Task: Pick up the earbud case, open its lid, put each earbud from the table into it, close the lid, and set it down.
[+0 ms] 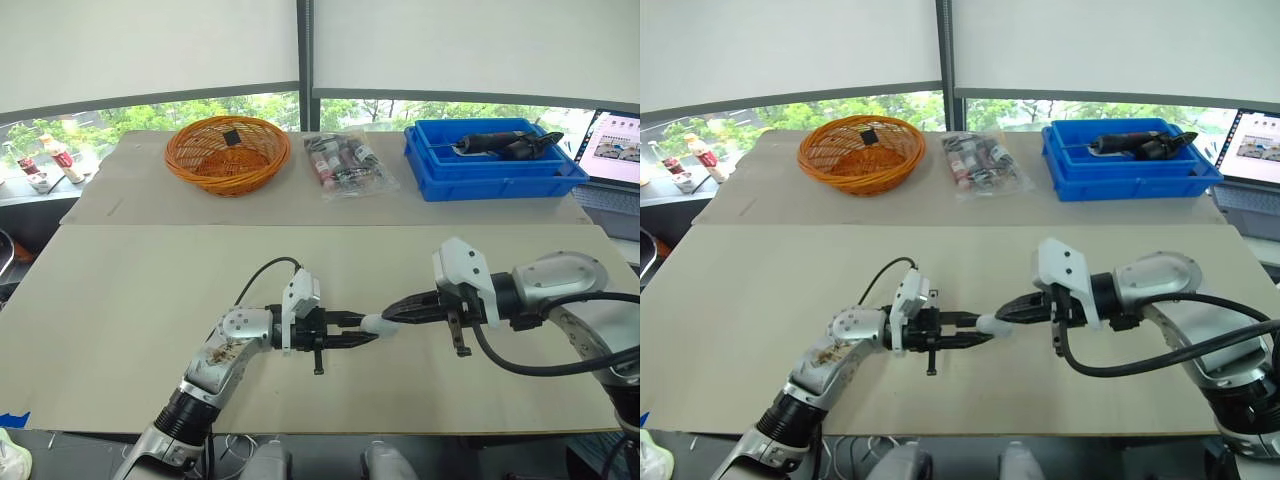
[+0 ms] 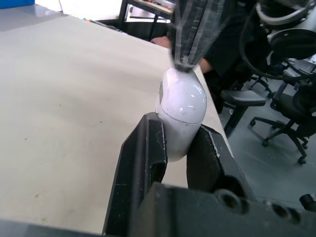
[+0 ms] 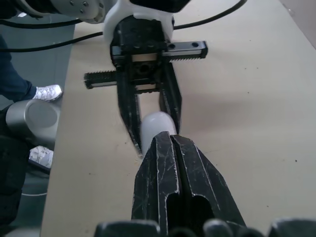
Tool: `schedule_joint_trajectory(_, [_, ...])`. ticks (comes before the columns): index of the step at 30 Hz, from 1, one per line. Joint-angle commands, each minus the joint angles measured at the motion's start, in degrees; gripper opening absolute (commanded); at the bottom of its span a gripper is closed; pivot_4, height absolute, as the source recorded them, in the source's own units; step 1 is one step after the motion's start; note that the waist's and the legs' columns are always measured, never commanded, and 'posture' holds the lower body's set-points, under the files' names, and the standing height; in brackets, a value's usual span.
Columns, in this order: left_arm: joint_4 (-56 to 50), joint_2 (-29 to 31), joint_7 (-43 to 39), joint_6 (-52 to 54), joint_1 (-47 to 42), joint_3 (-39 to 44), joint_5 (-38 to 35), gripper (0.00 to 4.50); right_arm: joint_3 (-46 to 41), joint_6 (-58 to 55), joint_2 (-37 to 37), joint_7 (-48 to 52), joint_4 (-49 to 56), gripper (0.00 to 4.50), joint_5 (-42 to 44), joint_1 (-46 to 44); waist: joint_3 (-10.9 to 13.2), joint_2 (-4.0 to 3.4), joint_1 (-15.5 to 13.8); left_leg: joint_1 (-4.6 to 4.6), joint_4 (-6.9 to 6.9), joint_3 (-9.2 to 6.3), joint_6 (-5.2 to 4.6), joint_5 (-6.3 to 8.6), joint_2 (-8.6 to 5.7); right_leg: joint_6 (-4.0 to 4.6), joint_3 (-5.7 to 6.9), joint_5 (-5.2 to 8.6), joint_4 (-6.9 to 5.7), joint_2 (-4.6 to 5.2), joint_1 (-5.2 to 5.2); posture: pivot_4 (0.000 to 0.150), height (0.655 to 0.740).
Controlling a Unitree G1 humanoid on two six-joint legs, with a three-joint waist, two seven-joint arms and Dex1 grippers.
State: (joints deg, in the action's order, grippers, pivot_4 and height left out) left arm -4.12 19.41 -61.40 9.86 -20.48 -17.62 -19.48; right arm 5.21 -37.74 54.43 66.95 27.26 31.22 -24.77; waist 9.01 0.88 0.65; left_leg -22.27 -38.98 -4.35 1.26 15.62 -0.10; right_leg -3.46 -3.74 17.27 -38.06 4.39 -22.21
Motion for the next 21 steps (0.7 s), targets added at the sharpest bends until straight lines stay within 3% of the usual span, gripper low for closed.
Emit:
schedule_joint_trajectory(1, [-0.7, -0.5, 1.4, 2.8, -2.0, 1.6, -1.2, 0.55, -2.6, -0.2, 0.9, -0.5, 2.8, 0.0, 1.2, 2.1, 0.0, 0.0, 0.0, -0.01, 0.0, 0.0, 0.0, 0.0, 0.0, 0.0, 0.0, 0.0, 0.0, 0.0, 0.0, 0.15, 0.74])
schedule_joint_trajectory(8, [2.9, -0.1, 5.6, 36.6, -9.0, 3.2, -11.2, 0.55, -8.7, 5.7, -1.1, -7.7, 4.9, 0.0, -3.0, 10.3, 0.0, 0.01, 0.0, 0.0, -0.02, 0.0, 0.0, 0.0, -0.02, -0.01, 0.02, 0.01, -0.04, -0.02, 0.01, 0.15, 0.74])
schedule_joint_trajectory(16, [17.5, -2.2, 8.0, 46.0, -17.9, 4.5, -9.7, 0.55, -12.4, 10.4, -1.4, -11.9, 5.2, 0.0, -8.3, 18.6, 0.0, 0.02, 0.3, 0.0, -0.02, 0.09, 0.0, 0.0, -0.03, -0.01, 0.04, 0.01, -0.05, -0.04, 0.0, 0.15, 0.74])
schedule_joint_trajectory(21, [16.5, 5.3, 5.0, 41.6, -16.8, 2.8, -5.5, 2.95, -12.4, 10.9, -1.2, -12.1, 4.9, 0.0, -8.9, 19.0, 0.0, 0.01, 0.6, 0.03, 0.02, 0.09, 0.01, -0.01, 0.01, 0.0, 0.04, 0.01, -0.06, -0.08, 0.0, 0.15, 0.74])
